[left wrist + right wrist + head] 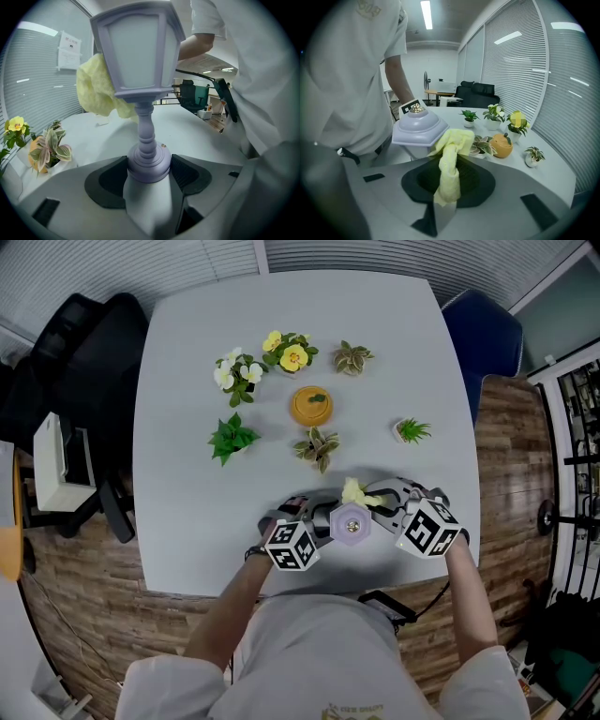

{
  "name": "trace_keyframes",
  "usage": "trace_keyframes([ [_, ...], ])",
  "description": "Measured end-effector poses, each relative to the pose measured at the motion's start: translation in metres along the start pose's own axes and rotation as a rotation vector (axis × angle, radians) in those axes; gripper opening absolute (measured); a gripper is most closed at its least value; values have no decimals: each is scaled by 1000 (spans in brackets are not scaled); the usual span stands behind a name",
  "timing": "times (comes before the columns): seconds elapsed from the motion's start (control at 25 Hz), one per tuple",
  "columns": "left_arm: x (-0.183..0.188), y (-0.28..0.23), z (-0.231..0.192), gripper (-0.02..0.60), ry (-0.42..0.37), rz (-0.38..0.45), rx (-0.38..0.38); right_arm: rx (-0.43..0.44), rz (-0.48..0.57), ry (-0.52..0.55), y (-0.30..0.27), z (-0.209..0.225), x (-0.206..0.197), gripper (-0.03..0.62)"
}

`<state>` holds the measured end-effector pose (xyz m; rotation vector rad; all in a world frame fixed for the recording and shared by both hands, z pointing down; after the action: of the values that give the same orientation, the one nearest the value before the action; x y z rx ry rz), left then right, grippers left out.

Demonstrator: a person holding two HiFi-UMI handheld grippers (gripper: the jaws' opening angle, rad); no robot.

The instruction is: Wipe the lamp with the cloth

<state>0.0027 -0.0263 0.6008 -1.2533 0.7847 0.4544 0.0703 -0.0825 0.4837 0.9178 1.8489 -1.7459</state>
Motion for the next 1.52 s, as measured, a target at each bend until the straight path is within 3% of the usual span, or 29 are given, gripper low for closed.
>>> trace_keyframes([
  [0.16, 0, 1, -1, 303, 0, 0, 0, -3, 30, -48, 0, 1, 1, 67],
  [0.4, 0, 0, 0, 303, -1, -1, 0, 1, -18, -36, -6, -5, -6, 66],
  [0.92, 0, 0, 0, 302, -2, 0, 1, -37, 57, -81, 6, -2, 3, 66],
  [1.52, -1, 0, 0, 304, 0, -3, -1, -40, 18, -108, -2, -10, -10, 66],
])
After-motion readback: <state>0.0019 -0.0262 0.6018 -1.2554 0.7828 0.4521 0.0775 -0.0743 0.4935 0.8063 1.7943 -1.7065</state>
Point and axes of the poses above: the fingertips, and each gripper's own axes: y backward along the fingers, z to its right, x out of its top, the point moved 5 cm from there along y, backward along the fingers
